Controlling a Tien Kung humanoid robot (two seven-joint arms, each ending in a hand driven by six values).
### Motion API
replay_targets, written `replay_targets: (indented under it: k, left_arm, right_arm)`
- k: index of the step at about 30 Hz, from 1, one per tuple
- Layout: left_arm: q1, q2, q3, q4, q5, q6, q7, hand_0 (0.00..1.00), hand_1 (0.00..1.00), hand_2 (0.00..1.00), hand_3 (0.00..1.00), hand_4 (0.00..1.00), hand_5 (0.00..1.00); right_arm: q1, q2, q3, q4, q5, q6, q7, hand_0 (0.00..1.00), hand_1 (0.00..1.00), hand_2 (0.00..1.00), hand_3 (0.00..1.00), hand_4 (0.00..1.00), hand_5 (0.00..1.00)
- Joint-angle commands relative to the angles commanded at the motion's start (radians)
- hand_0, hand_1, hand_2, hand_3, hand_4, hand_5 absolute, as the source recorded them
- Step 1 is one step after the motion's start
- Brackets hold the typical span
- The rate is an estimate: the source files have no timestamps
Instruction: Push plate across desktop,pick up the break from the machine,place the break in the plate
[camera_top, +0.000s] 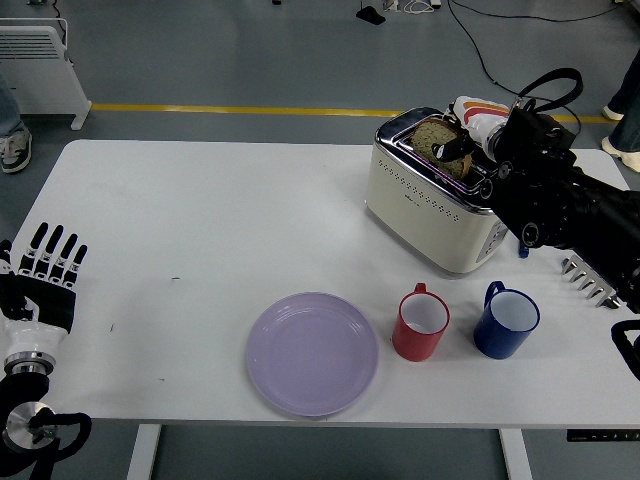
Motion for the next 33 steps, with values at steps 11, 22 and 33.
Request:
replay_targets:
  k: [11, 22, 33]
  left_arm:
    - [0.002, 0.000, 0.007, 0.004, 0.000, -0.001, 0.000, 0.823, 0.790, 0.781, 0.743, 0.557, 0.998]
    - [0.001, 0.000, 0.003, 0.003, -0.001, -0.002, 0.001, 0.818, 0.788, 0.777, 0.742, 0.556, 0.998]
    - [-0.002, 0.000, -0.003, 0.001, -0.001, -0.002, 0.001, 0.817, 0.784, 0.774, 0.742, 0.557, 0.998]
  right_arm:
    - [0.000, 0.000, -0.028, 0.009, 0.047, -0.012, -0.026, 0.364, 0.441, 0.492, 0.565, 0.445, 0.185]
    - [0.021, 0.000, 0.069, 0.119, -0.109, -0.010, -0.076, 0.266, 0.367, 0.429, 0.494, 0.342, 0.181]
    - [0.075, -0.025, 0.199, 0.358, -0.313, 0.014, -0.119, 0.257, 0.360, 0.427, 0.491, 0.352, 0.199]
